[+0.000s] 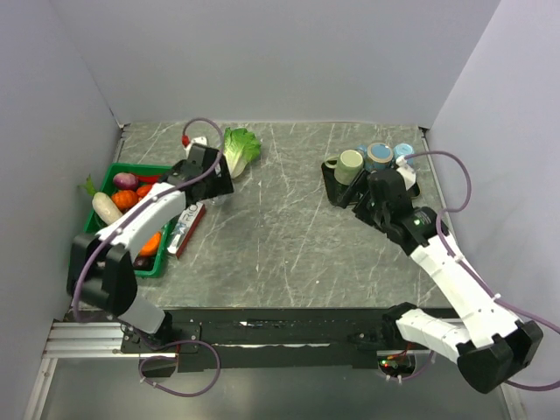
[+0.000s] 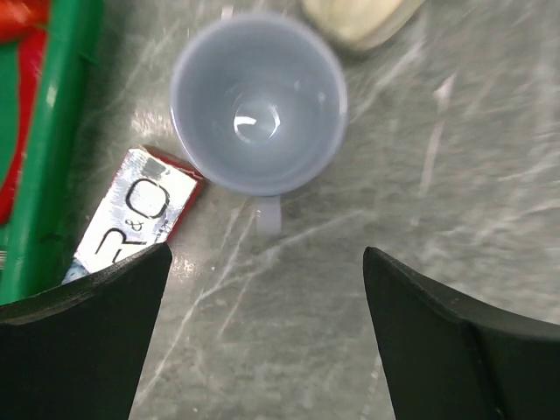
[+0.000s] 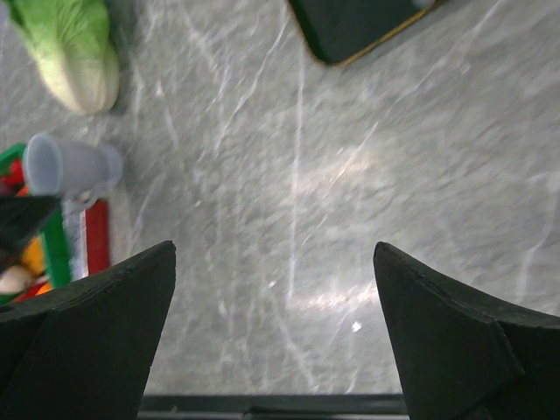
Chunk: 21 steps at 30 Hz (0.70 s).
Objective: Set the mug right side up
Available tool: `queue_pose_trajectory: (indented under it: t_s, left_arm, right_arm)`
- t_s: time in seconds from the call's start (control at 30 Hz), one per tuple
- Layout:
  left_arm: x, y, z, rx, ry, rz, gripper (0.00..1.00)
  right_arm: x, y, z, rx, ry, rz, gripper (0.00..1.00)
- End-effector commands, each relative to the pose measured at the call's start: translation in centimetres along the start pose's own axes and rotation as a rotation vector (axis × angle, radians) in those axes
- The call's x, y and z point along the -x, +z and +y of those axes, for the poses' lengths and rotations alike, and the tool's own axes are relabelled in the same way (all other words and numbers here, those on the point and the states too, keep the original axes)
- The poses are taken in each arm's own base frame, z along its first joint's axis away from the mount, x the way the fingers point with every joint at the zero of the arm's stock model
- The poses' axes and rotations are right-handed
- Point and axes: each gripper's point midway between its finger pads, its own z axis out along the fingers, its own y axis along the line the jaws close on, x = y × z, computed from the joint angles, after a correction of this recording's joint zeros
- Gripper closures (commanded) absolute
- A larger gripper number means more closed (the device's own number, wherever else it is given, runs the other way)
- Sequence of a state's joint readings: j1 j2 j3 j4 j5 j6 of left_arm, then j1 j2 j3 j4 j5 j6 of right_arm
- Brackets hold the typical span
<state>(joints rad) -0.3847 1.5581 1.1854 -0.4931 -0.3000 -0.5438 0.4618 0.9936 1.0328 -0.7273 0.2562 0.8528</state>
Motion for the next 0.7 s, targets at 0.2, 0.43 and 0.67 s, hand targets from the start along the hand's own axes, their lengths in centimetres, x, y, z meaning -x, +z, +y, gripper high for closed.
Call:
queue_pose_trajectory:
  t_s: [0.2, 0.43, 0.67]
  left_arm:
    - [9.7, -12.4, -3.9, -0.290, -0.117, -0.247, 0.04]
    - [10.2, -16.4, -7.5, -0.529, -0.138, -0.218, 0.04]
    - [9.2, -17.2, -9.9, -0.668, -0.156, -0.137, 0.04]
  right_arm:
    - [8.0, 3.8, -4.3, -0.259, -0.184, -0.167, 0.00]
    - [9.8, 10.6, -6.0, -0.395, -0.165, -0.121, 0.09]
    - [9.5, 16.3, -5.7, -0.405, -0.163, -0.018, 0.14]
